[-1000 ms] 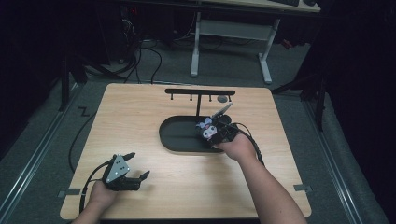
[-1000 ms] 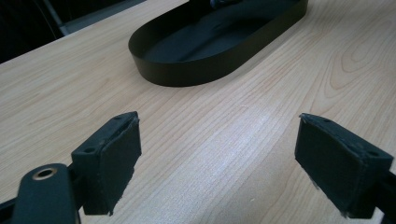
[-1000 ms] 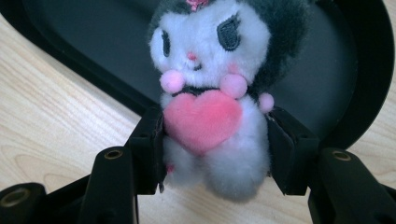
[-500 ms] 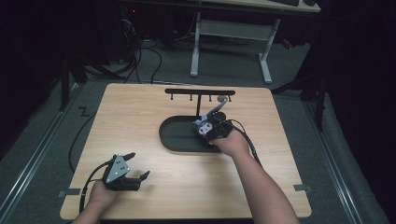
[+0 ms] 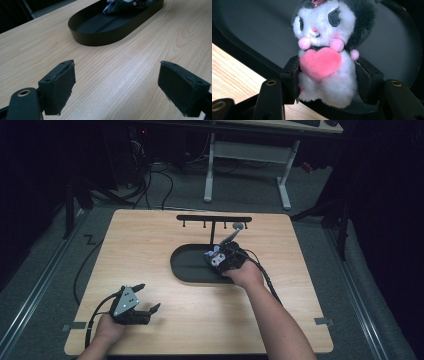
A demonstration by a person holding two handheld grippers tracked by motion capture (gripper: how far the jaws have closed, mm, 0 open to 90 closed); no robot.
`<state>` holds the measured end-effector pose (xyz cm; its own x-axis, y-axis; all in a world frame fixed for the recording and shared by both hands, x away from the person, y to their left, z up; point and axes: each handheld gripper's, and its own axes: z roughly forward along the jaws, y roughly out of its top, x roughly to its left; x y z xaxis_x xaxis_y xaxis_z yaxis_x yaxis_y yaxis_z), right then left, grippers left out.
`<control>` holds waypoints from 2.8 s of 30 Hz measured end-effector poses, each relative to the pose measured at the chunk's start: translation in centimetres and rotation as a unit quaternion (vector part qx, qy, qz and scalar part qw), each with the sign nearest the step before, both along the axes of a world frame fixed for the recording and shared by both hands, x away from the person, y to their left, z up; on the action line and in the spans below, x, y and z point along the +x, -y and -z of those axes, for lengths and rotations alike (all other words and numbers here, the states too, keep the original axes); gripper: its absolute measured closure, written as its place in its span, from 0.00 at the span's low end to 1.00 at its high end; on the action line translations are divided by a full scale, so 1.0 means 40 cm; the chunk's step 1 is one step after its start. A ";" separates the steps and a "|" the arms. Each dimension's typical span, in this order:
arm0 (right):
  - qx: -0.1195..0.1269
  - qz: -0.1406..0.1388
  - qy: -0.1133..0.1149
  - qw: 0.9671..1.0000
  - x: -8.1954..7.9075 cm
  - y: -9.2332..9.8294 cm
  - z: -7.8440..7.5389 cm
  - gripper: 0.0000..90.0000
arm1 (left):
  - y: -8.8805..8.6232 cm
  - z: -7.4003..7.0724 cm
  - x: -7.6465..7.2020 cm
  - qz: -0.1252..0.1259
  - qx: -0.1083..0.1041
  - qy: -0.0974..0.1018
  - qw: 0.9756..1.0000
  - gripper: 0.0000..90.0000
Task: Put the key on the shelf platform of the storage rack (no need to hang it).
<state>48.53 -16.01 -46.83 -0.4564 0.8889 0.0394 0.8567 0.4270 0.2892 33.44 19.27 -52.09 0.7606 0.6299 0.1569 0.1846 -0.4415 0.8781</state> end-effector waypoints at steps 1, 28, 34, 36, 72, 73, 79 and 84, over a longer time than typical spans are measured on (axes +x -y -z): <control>0.000 -0.004 -0.001 1.000 0.000 -0.002 0.005 0.48 | 0.000 0.000 0.000 0.000 0.000 0.000 1.000 0.17; -0.001 -0.004 0.042 0.999 -0.024 0.021 -0.052 0.32 | 0.002 0.000 0.001 0.002 0.001 0.001 1.000 0.17; 0.003 -0.003 0.052 0.999 -0.039 0.029 -0.072 0.32 | 0.003 0.000 0.001 0.003 0.002 -0.001 1.000 0.17; 0.004 -0.004 0.054 0.999 -0.042 0.029 -0.076 0.32 | 0.003 0.001 0.001 0.002 0.001 0.000 1.000 0.17; 0.057 0.008 0.171 0.984 -0.258 0.145 0.014 0.34 | 0.010 0.002 0.000 0.006 0.015 -0.001 1.000 0.17; 0.060 0.010 0.176 0.983 -0.265 0.149 0.016 0.34 | 0.011 0.002 0.000 0.006 0.016 0.000 1.000 0.17; 0.079 0.020 0.215 0.973 -0.331 0.180 0.035 0.31 | 0.012 0.002 -0.001 0.007 0.019 0.000 1.000 0.17; 0.068 0.016 0.240 0.968 -0.389 0.187 0.063 0.24 | 0.013 0.002 -0.002 0.006 0.020 0.001 1.000 0.17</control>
<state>32.97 -23.50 -49.35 -0.4233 0.9045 -0.0519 0.6217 0.3317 0.7095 33.35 18.77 -52.18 0.7672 0.6145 0.1837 0.1778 -0.4790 0.8596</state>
